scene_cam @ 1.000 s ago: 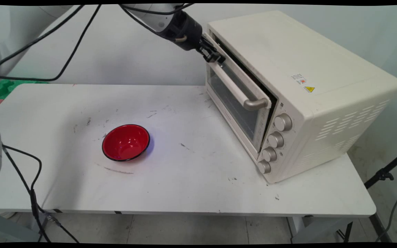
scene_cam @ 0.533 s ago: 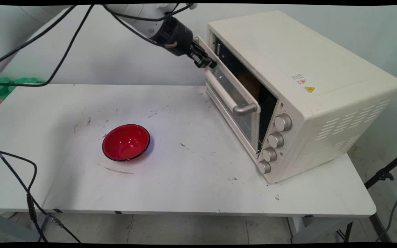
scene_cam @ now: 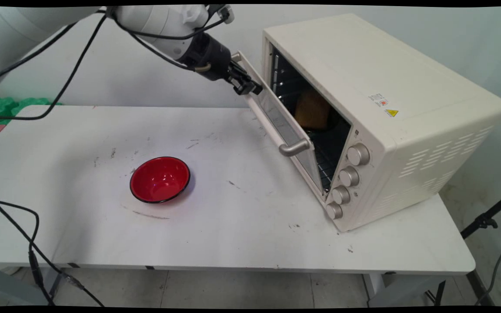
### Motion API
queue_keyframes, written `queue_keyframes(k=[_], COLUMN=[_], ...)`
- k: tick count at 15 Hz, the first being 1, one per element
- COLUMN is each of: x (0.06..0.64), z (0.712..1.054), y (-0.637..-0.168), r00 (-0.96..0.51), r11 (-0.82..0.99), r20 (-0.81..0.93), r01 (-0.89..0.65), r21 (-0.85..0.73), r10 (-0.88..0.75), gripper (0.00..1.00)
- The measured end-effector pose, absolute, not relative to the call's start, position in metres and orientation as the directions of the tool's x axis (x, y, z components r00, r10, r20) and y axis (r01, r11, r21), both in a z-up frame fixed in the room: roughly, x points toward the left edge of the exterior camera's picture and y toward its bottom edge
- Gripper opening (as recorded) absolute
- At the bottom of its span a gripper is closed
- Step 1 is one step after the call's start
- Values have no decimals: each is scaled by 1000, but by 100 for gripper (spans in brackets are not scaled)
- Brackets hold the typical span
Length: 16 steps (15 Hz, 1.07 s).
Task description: Open the oven
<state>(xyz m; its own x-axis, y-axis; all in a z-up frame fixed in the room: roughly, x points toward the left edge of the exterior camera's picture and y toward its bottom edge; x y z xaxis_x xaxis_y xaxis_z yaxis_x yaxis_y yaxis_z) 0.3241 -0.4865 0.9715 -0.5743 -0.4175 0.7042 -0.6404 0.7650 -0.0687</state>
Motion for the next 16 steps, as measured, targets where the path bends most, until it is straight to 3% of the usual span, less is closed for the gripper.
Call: queue_keyframes(k=[16], x=[361], z=[929], y=[-465], r00=[-528], r11=[746], r20=[737], r01=[-664], r21=[-49], r10=[-421], gripper=[0])
